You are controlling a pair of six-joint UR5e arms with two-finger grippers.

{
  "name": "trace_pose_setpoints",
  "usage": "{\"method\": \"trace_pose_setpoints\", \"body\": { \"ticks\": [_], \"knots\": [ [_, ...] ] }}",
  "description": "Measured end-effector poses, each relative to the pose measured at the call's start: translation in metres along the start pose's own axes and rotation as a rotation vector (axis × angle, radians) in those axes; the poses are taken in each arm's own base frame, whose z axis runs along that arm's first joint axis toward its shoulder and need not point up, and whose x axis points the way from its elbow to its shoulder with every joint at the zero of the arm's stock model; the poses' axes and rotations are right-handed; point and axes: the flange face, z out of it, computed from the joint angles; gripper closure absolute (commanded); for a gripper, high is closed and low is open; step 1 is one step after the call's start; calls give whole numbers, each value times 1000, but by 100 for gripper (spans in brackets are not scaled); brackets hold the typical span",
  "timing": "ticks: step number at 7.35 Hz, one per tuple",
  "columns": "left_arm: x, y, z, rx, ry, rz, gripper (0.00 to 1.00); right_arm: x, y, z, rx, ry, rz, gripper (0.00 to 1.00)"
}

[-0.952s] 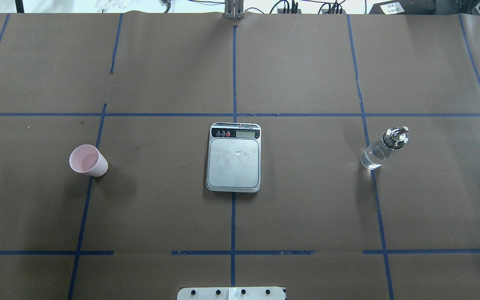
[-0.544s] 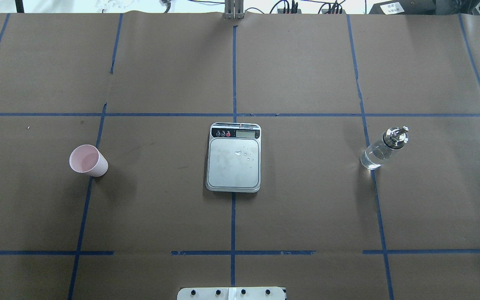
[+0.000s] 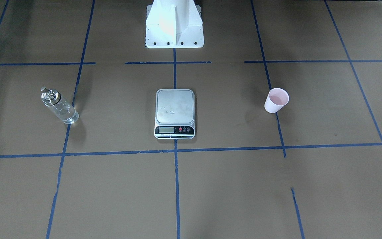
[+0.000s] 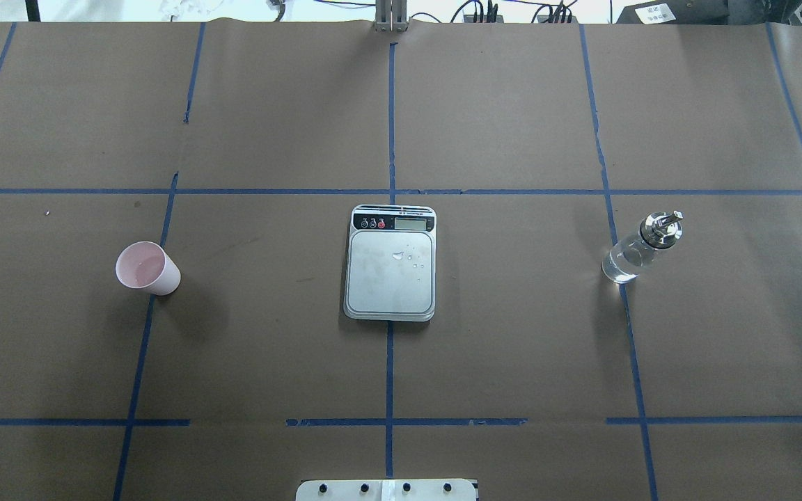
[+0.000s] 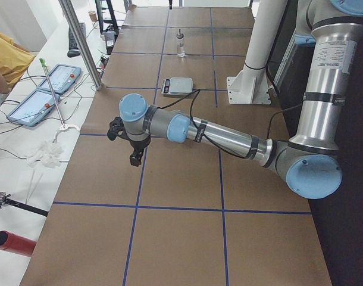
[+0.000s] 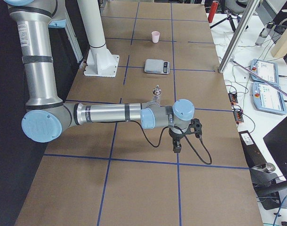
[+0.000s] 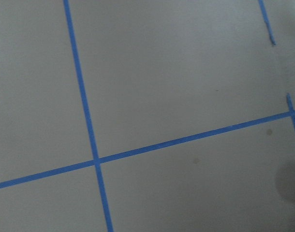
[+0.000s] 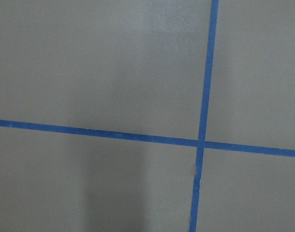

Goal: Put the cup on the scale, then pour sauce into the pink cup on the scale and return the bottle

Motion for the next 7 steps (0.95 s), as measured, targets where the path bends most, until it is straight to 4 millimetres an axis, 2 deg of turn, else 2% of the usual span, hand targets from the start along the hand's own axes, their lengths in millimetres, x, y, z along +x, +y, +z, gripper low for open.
{"method": "trace_pose_setpoints", "body": {
  "ticks": [1, 2, 3, 4, 7],
  "knots": [
    [58, 0, 21, -25, 18, -34, 1, 1, 2, 1, -3, 0, 3, 0],
    [102, 5, 47, -61, 30, -62, 1, 3, 3, 3, -6, 1, 5, 0],
    [129, 11, 75, -108, 38, -66, 1, 3, 3, 3, -6, 2, 6, 0],
    [147, 12, 102, -147, 34, -69, 3, 4, 4, 3, -7, 2, 7, 0],
    [175, 0, 163, -197, -39, -89, 3, 6, 5, 6, -13, 3, 12, 0]
  ]
}}
